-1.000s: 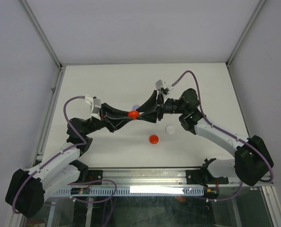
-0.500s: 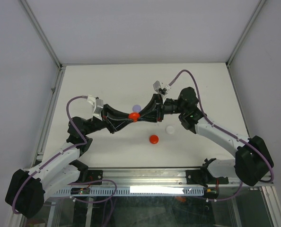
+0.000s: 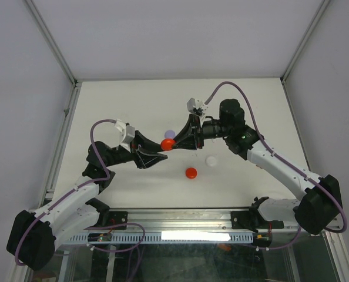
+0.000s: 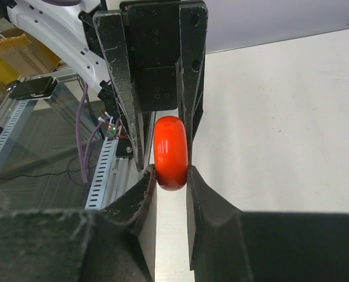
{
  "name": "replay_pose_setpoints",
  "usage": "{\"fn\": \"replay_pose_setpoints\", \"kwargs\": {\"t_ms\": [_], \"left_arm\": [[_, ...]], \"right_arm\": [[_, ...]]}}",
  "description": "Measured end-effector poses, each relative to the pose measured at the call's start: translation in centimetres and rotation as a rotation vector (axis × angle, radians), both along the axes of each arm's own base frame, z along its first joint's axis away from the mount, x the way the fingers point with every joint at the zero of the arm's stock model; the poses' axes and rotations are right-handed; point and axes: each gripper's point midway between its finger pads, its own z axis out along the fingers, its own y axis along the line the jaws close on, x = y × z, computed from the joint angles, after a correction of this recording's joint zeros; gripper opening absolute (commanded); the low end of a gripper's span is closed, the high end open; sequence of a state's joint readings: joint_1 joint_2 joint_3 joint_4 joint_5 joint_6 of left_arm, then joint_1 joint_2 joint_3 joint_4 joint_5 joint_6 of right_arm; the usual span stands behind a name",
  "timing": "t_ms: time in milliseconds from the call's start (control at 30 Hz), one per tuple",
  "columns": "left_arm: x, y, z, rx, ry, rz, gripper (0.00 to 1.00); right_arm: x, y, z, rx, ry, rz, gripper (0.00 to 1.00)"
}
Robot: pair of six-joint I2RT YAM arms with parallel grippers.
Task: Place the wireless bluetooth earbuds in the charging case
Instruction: Pick up the charging case at the center of the board.
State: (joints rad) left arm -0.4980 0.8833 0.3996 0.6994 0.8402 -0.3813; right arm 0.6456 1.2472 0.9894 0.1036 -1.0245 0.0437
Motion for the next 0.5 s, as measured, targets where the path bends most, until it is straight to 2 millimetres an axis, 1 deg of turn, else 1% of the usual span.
{"fn": "replay_pose_setpoints", "kwargs": {"t_ms": [100, 267, 367, 500], "left_arm": [[0.0, 0.0, -0.1, 0.005, -0.004, -0.001, 0.39], [0.0, 0.0, -0.1, 0.007, -0.011, 0.000, 0.38], [0.0, 0.0, 0.0, 0.004, -0.015, 0.000, 0.36], [0.1, -0.1, 0.0, 0.002, -0.019, -0.001, 0.31]], "right_arm": [[0.0, -0.2, 0.0, -0.020, -0.010, 0.002, 0.00], [-0.5, -0.3, -0.6, -0.054, -0.007, 0.017, 0.00], [-1.0, -0.2, -0.9, -0.071, -0.002, 0.027, 0.00], [-1.2, 0.0, -0.8, -0.075, -0.014, 0.033, 0.00]]}}
